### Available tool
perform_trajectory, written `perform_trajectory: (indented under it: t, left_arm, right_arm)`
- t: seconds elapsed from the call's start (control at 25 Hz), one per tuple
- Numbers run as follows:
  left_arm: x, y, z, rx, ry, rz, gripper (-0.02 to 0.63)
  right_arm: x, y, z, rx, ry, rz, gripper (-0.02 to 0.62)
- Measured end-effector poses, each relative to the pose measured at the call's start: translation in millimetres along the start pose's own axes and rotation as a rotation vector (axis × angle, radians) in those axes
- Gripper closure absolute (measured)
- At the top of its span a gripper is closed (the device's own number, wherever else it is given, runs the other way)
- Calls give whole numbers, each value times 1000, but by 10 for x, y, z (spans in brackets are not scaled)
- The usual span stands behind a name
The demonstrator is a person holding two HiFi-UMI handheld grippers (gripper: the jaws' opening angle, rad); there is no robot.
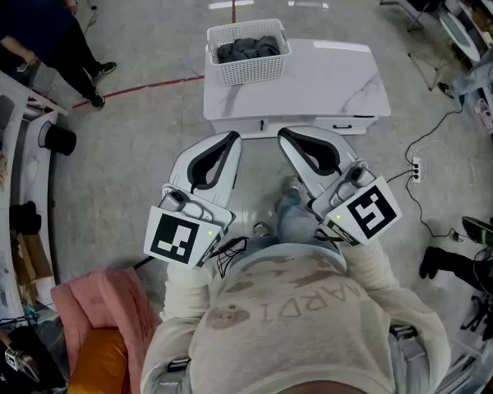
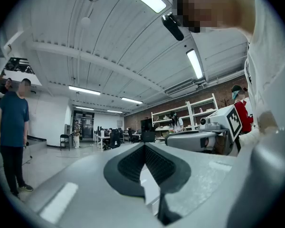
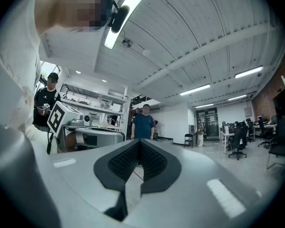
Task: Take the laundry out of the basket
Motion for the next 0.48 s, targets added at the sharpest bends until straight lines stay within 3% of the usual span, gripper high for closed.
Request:
perform_trajectory:
  t: [0.48]
  left_arm:
    - [51,29,24,-5,4,15,606]
  right_arm:
    - [32,-9,-52,11,1,7,568]
Point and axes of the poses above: the fingertips, and each gripper's own axes: z backward along the fingers, x to its left, y out of its underside, the point moved 2 cm from there along z, backward along the fingers, and after that the axes turned 7 degrees about y, right-handed, at the moved point
